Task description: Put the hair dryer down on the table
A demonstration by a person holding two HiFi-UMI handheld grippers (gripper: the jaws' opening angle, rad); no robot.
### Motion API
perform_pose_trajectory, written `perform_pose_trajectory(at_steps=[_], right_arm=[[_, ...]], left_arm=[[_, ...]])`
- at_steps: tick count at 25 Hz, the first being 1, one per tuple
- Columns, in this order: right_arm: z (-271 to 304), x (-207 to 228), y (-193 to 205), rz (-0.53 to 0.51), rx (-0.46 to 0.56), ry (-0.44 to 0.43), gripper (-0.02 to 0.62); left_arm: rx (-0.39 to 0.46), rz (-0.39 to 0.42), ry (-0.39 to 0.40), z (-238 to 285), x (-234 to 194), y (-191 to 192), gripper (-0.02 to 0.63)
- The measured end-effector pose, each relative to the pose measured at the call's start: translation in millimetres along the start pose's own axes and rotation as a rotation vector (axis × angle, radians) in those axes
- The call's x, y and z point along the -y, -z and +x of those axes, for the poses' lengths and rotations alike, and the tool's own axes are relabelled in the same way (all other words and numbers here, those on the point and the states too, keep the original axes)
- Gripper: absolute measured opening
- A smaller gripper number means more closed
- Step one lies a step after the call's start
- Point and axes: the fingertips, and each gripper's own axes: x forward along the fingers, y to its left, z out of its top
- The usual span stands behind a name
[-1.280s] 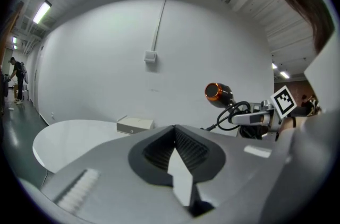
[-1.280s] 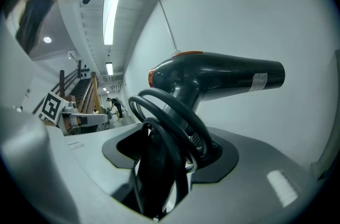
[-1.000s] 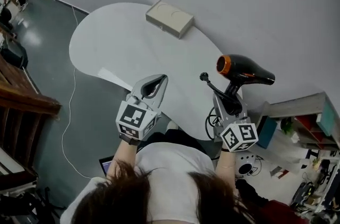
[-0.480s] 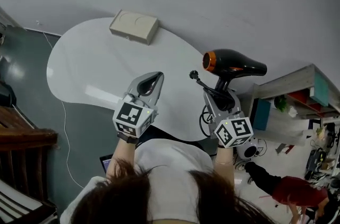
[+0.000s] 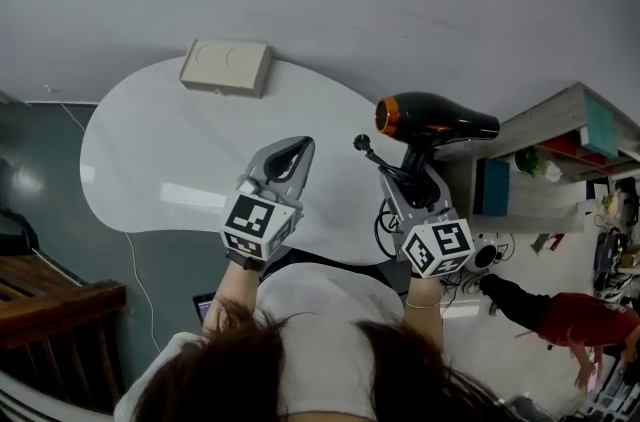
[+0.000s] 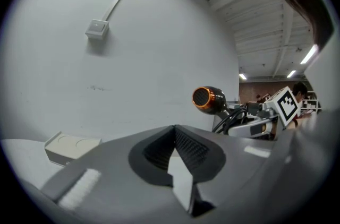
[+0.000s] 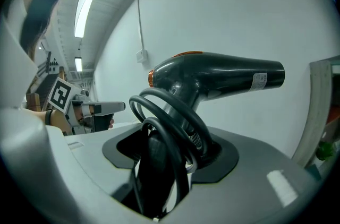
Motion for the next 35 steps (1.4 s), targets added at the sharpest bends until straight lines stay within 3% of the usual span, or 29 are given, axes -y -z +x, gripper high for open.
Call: perform_pose_trajectory(at_steps=[11,18,35], right_arm=[[5,3,22,0.007,-0.069,0.005,0.247],[18,-20,53,0.005,-0.148,-0.010,0.247],[40,-16,149,0.102,-0.340,-0.002,0.247]], left_arm=[[-0.027,-0.007,0.052,20,6,16,0.057],[-0.058,-0.030,0.081,11,0,37,0.057],[-0.217,-0.045,0.127,25,8,110,0.057]])
